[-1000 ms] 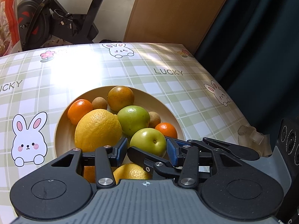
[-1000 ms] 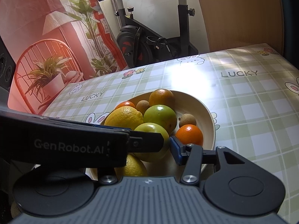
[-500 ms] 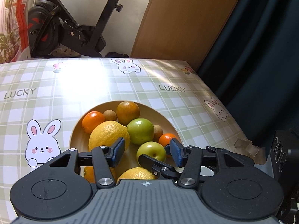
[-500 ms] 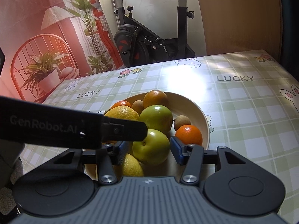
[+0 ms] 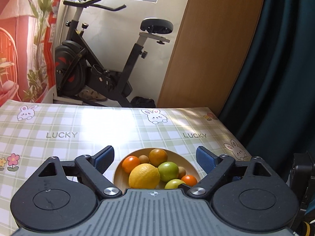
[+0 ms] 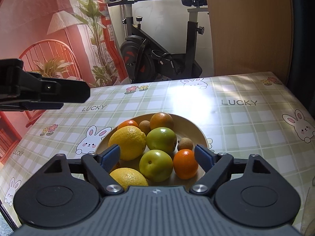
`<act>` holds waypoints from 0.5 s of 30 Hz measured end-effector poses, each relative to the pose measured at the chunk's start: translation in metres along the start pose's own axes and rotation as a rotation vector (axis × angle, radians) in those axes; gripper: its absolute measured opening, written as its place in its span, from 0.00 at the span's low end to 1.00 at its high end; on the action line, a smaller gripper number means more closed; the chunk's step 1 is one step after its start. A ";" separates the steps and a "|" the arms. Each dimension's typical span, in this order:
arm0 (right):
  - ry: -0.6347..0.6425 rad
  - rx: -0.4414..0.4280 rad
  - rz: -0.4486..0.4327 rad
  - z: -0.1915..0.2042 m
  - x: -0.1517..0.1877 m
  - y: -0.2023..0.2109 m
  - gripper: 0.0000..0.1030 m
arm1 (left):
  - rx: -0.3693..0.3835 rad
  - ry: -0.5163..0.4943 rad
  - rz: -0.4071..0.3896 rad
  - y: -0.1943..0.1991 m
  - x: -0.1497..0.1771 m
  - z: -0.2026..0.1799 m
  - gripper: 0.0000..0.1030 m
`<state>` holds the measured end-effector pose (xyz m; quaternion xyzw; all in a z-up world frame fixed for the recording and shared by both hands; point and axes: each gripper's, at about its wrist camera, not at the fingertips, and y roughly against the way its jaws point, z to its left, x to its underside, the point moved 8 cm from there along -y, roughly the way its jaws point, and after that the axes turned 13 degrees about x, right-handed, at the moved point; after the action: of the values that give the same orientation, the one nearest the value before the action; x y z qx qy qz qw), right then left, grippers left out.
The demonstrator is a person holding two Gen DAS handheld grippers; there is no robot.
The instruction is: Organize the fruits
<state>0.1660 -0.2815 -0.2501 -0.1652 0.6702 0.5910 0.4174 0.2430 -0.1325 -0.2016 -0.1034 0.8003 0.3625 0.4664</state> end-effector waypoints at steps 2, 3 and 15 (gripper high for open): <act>-0.004 -0.011 -0.016 -0.001 -0.005 0.008 0.91 | -0.038 -0.028 -0.018 0.009 -0.004 -0.003 0.94; -0.004 -0.017 -0.027 -0.001 -0.007 0.012 0.95 | -0.055 -0.041 -0.026 0.014 -0.006 -0.005 0.94; -0.001 0.022 -0.068 -0.004 -0.032 0.053 1.00 | -0.180 -0.022 -0.140 0.067 -0.015 -0.001 0.94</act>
<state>0.1455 -0.2813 -0.1916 -0.1830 0.6704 0.5692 0.4394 0.2173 -0.0878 -0.1570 -0.1967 0.7499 0.4006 0.4883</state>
